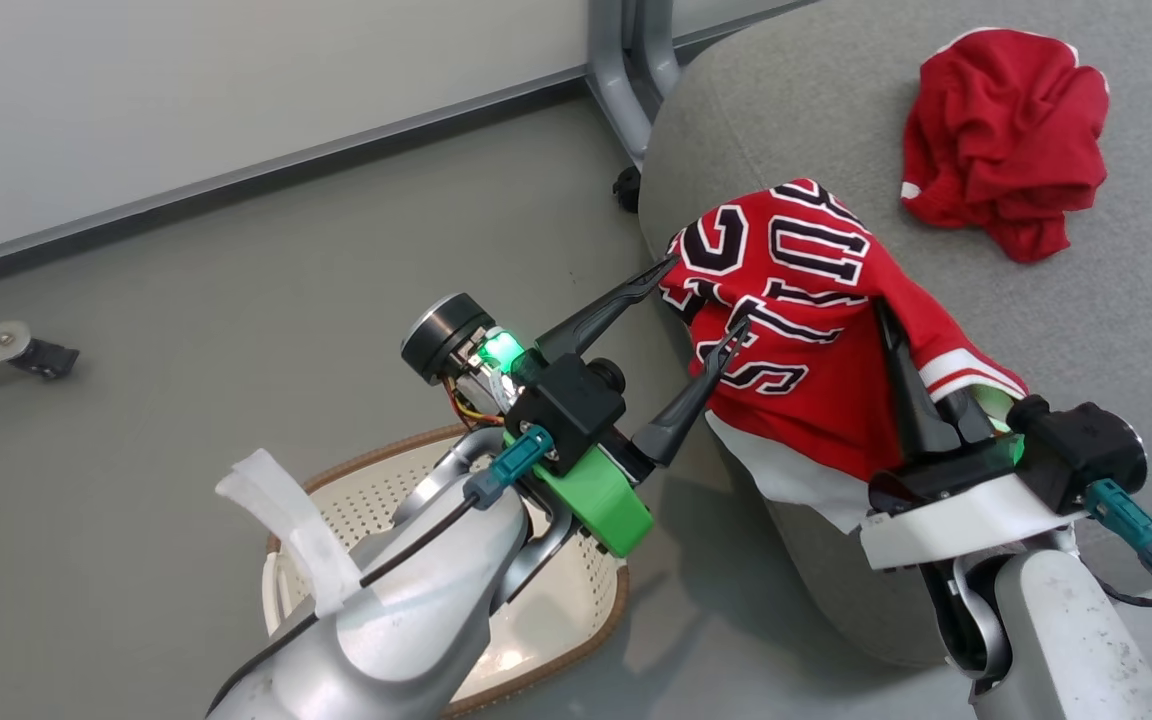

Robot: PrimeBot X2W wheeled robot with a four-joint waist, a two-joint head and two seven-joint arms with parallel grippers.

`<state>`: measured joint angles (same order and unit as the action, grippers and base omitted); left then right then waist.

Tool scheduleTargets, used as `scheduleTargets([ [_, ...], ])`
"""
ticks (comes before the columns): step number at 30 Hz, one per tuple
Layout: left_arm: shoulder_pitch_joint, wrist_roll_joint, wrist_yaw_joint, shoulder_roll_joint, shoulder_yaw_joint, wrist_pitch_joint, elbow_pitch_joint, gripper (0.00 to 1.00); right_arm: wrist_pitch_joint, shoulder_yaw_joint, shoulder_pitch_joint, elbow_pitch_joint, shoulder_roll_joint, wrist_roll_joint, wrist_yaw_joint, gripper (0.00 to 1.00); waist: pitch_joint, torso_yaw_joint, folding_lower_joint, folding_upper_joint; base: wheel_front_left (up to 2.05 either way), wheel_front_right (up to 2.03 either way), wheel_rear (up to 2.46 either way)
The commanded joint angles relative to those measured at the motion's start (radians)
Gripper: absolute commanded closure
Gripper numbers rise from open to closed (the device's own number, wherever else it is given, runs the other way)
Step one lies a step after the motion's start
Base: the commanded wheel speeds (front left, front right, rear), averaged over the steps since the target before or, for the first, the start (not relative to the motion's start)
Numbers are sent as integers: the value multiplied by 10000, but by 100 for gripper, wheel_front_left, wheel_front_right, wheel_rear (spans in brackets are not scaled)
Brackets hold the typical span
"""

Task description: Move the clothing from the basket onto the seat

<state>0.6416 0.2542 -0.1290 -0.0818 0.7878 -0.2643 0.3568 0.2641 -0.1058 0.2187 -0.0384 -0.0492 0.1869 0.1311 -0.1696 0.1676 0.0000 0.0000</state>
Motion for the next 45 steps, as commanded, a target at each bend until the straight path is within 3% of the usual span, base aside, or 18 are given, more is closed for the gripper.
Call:
scheduleTargets([
  [1, -104, 68, -22, -69, 46, 0, 28, 0, 4, 104, -96, 103, -25, -49, -7, 100, -214, 470, 0, 0, 0, 0, 0],
  [14, 92, 173, -23, -110, 477, 0, 129, 0, 4, 1240, -415, 378, -23, -89, -7, 100, -539, 1454, 0, 0, 0, 0, 0],
  [27, -228, 195, -23, -193, 384, 0, 57, 0, 4, 1710, -109, 303, -26, -240, -7, 100, -583, 1413, 0, 0, 0, 0, 0],
  [37, 115, -4, -23, -252, 287, 0, -105, 0, 3, 2292, 1770, 184, -376, -545, -7, 100, -1353, 1119, 0, 0, 0, 0, 0],
  [45, 825, -207, -23, -387, 465, 0, -188, 0, 3, 3396, 4280, 96, -1373, -654, -7, 100, -2863, 643, 0, 0, 0, 0, 0],
])
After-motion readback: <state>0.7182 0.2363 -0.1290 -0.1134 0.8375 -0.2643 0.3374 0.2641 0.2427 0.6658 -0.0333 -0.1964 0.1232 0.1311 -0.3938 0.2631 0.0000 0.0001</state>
